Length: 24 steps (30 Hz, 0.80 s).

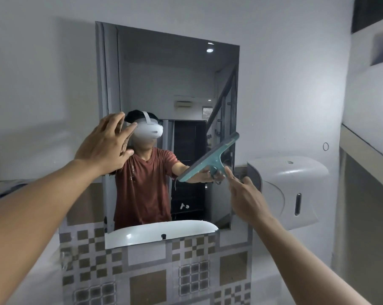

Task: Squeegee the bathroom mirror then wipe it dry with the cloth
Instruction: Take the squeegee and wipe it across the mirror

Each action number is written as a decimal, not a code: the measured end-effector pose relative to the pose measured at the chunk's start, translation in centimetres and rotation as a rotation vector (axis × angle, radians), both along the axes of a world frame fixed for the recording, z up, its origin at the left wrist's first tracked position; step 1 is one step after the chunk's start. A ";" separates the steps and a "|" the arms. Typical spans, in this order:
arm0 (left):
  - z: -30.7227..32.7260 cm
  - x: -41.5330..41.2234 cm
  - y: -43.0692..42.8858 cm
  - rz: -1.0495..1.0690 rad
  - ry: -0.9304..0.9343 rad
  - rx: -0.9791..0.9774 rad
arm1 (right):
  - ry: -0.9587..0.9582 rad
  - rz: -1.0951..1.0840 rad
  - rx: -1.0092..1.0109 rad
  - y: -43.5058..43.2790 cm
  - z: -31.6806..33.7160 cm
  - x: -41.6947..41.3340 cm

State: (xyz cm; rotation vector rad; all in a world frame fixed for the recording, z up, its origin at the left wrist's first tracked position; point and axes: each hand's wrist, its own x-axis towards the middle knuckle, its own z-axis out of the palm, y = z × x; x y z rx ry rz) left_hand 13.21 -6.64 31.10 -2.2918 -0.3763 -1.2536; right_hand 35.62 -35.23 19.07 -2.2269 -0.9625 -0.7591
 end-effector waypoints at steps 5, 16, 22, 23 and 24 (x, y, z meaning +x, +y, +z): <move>-0.1 0.2 0.2 0.005 0.003 0.025 | 0.120 -0.020 0.039 0.6 -2.7 -1.3; 0.3 -0.2 -0.1 0.041 0.051 0.026 | 0.378 0.049 0.213 4.1 -6.1 -4.4; 0.4 -0.2 -0.1 0.052 0.066 0.026 | 0.498 0.129 0.330 5.8 -5.8 -8.0; 0.5 -0.3 0.0 0.053 0.069 0.029 | 0.515 0.150 0.362 6.3 -5.8 -8.6; 0.6 -0.4 0.0 0.053 0.070 0.033 | 0.528 0.168 0.392 6.8 -5.8 -9.1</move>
